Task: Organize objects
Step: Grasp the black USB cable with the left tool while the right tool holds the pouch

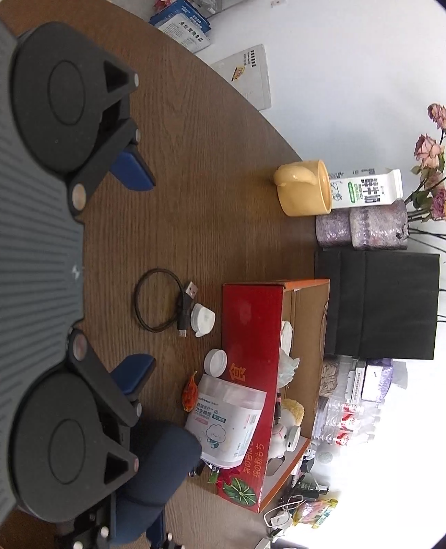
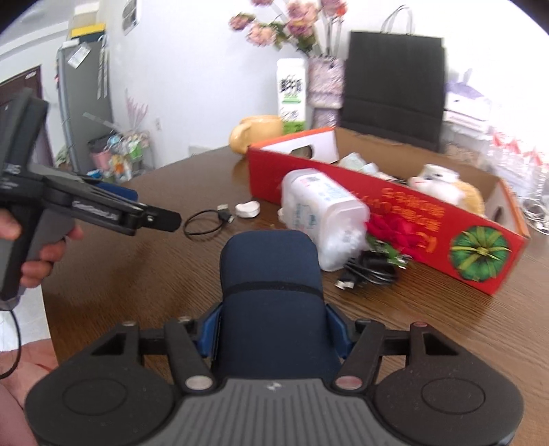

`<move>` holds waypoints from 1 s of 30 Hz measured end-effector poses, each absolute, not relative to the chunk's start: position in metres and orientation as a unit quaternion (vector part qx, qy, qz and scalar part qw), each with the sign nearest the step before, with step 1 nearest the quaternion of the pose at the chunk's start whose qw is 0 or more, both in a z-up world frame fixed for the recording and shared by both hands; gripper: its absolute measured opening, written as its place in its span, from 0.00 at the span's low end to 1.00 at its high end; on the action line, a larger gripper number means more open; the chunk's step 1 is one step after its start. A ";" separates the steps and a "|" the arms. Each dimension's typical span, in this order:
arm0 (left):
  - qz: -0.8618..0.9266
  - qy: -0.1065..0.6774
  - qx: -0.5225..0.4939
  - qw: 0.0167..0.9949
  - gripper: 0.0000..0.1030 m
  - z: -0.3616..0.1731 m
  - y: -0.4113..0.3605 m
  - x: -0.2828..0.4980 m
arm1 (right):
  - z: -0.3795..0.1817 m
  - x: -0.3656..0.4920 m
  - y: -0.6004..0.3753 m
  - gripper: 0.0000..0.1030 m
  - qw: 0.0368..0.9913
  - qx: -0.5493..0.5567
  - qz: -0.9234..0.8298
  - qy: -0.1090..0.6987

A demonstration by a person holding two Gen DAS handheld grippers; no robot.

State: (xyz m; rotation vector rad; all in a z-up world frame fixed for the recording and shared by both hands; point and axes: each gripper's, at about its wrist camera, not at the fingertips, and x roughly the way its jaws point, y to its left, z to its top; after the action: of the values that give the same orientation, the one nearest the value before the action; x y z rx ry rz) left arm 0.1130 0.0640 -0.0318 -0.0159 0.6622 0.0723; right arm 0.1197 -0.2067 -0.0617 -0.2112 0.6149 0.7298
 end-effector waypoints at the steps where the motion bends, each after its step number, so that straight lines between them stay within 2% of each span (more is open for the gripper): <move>1: 0.034 0.326 -0.005 0.945 1.00 -0.033 0.062 0.117 | -0.060 0.116 -0.212 0.59 0.887 -0.097 0.344 0.291; 14: 0.024 0.346 0.008 0.938 1.00 -0.052 0.049 0.175 | -0.050 0.110 -0.272 0.59 0.937 -0.039 0.236 0.256; 16: 0.017 0.351 -0.003 0.936 0.97 -0.054 0.051 0.178 | -0.051 0.113 -0.275 0.59 0.938 -0.035 0.232 0.254; 17: 0.009 0.353 -0.006 0.936 0.87 -0.054 0.052 0.179 | -0.051 0.114 -0.277 0.59 0.938 -0.032 0.232 0.254; 19: 0.014 0.346 -0.002 0.938 0.77 -0.054 0.051 0.177 | -0.052 0.115 -0.278 0.60 0.939 -0.028 0.230 0.254; 20: 0.015 0.343 -0.005 0.939 0.67 -0.053 0.052 0.176 | -0.052 0.116 -0.278 0.60 0.939 -0.025 0.230 0.253; 21: 0.014 0.340 -0.007 0.940 0.53 -0.052 0.053 0.175 | -0.053 0.117 -0.278 0.60 0.940 -0.023 0.229 0.253; 23: 0.010 0.337 -0.012 0.942 0.37 -0.050 0.055 0.172 | -0.054 0.118 -0.278 0.59 0.940 -0.020 0.228 0.254; 24: 0.008 0.336 -0.013 0.942 0.24 -0.050 0.056 0.170 | -0.055 0.119 -0.278 0.60 0.940 -0.018 0.228 0.255; 30: 0.001 0.327 -0.005 0.945 0.22 -0.048 0.055 0.155 | -0.056 0.119 -0.279 0.60 0.941 -0.014 0.223 0.255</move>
State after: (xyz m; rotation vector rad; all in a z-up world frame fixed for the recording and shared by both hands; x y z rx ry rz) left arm 0.1553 0.0547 -0.0477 -0.0094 0.6658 0.0014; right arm 0.1187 -0.2790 -0.0562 -0.0278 0.5204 0.4558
